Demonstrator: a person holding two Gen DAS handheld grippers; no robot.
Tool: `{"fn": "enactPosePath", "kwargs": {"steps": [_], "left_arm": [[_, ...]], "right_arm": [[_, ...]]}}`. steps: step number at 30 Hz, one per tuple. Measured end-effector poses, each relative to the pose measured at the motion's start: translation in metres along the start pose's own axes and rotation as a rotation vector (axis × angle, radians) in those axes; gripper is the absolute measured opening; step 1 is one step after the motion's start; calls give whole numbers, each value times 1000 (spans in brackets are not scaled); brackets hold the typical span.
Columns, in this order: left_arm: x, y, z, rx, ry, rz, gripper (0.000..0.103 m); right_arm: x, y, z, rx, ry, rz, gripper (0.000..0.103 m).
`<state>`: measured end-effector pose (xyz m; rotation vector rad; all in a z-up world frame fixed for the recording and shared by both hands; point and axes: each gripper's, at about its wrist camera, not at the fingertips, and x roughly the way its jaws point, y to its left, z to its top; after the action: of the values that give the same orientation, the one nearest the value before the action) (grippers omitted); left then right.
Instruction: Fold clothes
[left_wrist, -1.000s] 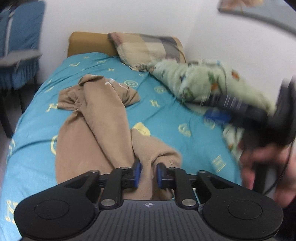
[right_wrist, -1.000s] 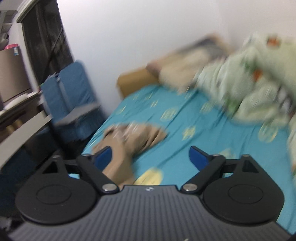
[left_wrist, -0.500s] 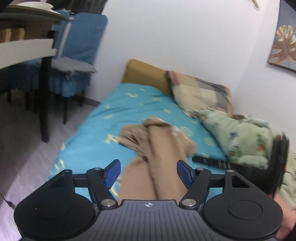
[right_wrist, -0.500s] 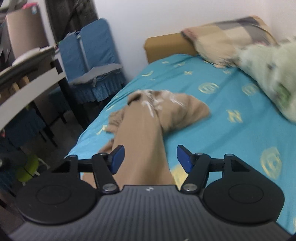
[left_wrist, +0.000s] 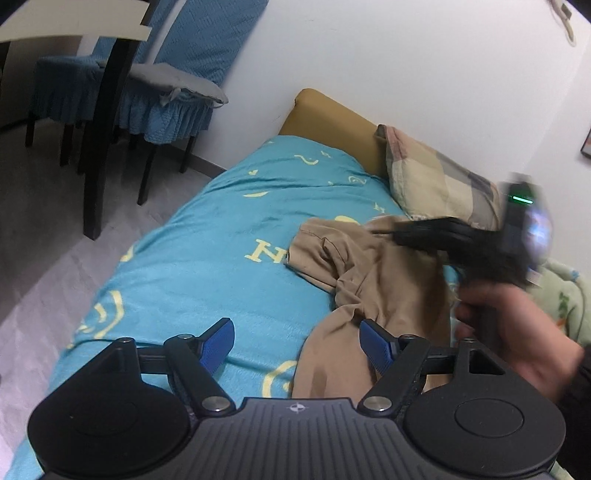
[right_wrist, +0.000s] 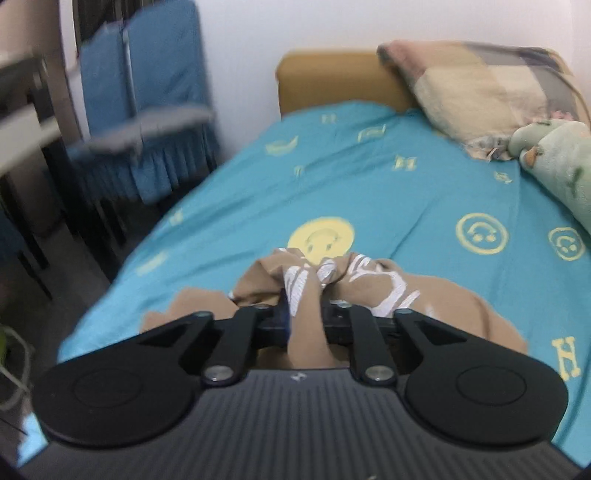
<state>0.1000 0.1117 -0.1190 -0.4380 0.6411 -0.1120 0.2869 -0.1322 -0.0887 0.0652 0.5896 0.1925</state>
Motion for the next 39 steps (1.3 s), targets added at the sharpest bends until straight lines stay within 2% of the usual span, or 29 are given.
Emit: {"fn": "enactPosePath", "kwargs": {"steps": [4,8,12,15,18,19,22,24,25,26,27,30,34,36,39], "left_arm": [[1,-2,-2,17,-1,-17,76],[-14,-18,-5,62,-28,-47,76],[-34,-37,-10,111,-37,-75,76],[-50,-53,-17,152,-24,-86,76],[-66,-69,-26,185,4,-98,76],[-71,-75,-30,198,13,-104,76],[-85,-95,-42,278,20,-105,76],[-89,-112,-49,340,24,-118,77],[-87,-121,-51,367,30,-117,77],[-86,-130,-53,393,36,-117,77],[-82,-140,-55,412,50,-124,77],[-63,-175,-58,476,75,-151,77],[-23,-231,-68,622,22,-112,77],[6,-254,-76,684,47,-109,77],[52,-276,-89,726,105,-65,73]], "right_arm": [[-87,-20,-4,-12,-118,-33,12],[-174,-57,-26,118,-115,-80,12],[-232,-105,-66,365,12,-136,12],[-251,-149,-113,667,165,-139,13],[-261,-178,-157,927,255,-164,14],[-264,-183,-165,973,274,-172,14],[-274,-184,-165,989,260,-157,19],[-283,-181,-158,976,225,-151,34],[-285,-181,-156,959,205,-149,50],[-287,-181,-154,942,182,-144,71],[-290,-181,-152,926,158,-141,77],[-297,-185,-144,889,104,-124,77],[-297,-195,-139,876,54,-91,78],[-295,-203,-137,906,39,-77,77],[-295,-221,-136,972,7,-68,77]]}}
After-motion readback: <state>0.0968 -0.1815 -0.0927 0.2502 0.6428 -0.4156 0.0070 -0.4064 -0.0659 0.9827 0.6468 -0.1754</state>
